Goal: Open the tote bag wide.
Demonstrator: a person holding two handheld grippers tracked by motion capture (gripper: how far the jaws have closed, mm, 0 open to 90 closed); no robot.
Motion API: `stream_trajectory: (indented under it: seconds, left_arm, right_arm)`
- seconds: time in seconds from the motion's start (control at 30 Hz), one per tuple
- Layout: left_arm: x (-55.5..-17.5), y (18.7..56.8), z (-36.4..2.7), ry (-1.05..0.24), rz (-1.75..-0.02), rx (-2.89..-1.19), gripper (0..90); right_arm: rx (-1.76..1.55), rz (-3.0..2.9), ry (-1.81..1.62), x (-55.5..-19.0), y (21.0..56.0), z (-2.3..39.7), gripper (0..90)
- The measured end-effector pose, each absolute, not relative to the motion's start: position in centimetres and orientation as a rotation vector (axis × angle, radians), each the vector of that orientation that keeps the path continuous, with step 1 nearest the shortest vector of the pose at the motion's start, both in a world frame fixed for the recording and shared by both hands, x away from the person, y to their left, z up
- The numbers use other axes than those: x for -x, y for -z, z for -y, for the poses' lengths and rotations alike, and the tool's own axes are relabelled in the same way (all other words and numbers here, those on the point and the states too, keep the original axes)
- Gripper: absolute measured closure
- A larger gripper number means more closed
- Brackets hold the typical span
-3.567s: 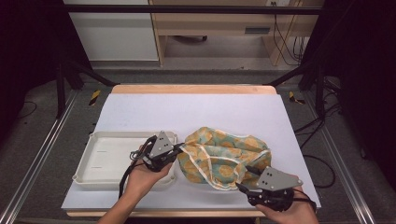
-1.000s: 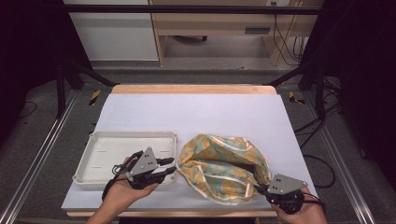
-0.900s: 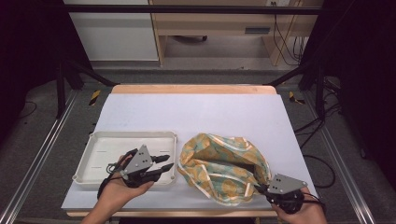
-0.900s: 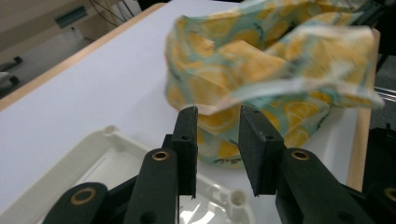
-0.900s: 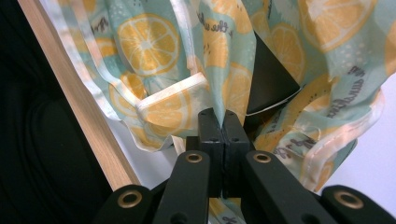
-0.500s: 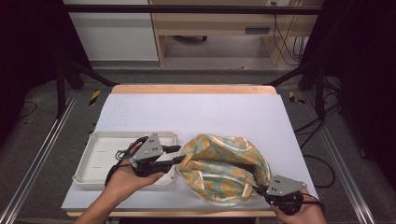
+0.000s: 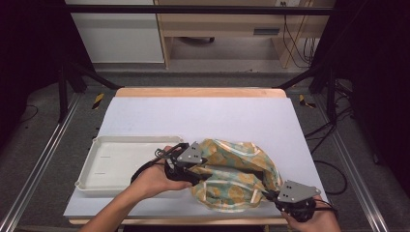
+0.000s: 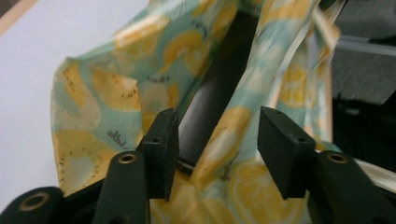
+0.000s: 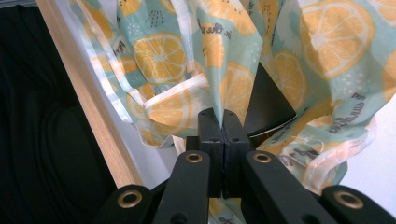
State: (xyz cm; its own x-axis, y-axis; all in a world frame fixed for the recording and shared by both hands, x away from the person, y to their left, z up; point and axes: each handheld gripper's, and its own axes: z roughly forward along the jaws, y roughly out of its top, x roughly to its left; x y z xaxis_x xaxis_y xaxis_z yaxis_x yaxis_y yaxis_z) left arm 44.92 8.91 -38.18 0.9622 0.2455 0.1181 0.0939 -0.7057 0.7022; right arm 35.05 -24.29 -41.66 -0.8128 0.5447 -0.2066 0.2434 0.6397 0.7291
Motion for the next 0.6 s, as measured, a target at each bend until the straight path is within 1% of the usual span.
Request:
stream_trajectory:
  seconds: [0.07,0.13,0.17,0.2,0.23,0.27,0.3,0.33,0.37,0.4,0.43,0.53,0.6]
  left_arm:
    - [-44.9,38.6,-9.0,-0.246,-0.23,-2.367,46.3]
    - [-44.7,39.1,-9.0,-0.215,-0.223,-2.384,43.7]
    - [-44.5,39.3,-9.0,-0.211,-0.212,-2.393,45.0]
    - [-44.3,39.4,-9.0,-0.211,-0.208,-2.404,54.5]
    - [-44.0,39.5,-9.0,-0.195,-0.207,-2.417,54.5]
    - [-43.6,39.7,-8.9,-0.199,-0.202,-2.436,57.7]
    - [-43.3,39.8,-8.8,-0.215,-0.192,-2.46,65.1]
    - [-42.9,40.1,-8.8,-0.218,-0.188,-2.474,70.5]
    - [-42.6,40.2,-8.7,-0.228,-0.188,-2.476,82.8]
    - [-42.2,40.3,-8.7,-0.231,-0.193,-2.468,82.8]
    - [-41.4,40.4,-8.8,-0.208,-0.19,-2.445,87.7]
    - [-40.6,40.6,-8.7,-0.201,-0.193,-2.417,88.7]
    - [-40.4,40.9,-8.6,-0.208,-0.196,-2.405,88.8]
  right_arm:
    - [-0.618,-2.447,-1.008,-35.1,41.6,24.4,90.0]
    - [-0.626,-2.44,-1.01,-35.0,41.5,24.5,90.0]
    - [-0.632,-2.437,-1.01,-35.0,41.5,24.5,90.0]
    - [-0.642,-2.436,-1.0,-35.0,41.5,24.5,90.0]
    - [-0.642,-2.436,-1.0,-35.0,41.5,24.5,90.0]
    - [-0.646,-2.435,-0.996,-35.0,41.5,24.6,90.0]
    - [-0.65,-2.435,-0.995,-35.0,41.6,24.6,90.0]
    - [-0.655,-2.435,-0.995,-35.0,41.6,24.6,90.0]
    - [-0.655,-2.44,-0.987,-34.9,41.7,24.6,90.0]
    - [-0.655,-2.44,-0.987,-34.9,41.7,24.6,90.0]
    - [-0.662,-2.446,-0.972,-34.8,41.8,24.6,90.0]
    - [-0.684,-2.467,-0.94,-34.8,42.3,24.9,89.9]
    - [-0.704,-2.489,-0.926,-34.9,42.7,25.1,87.2]
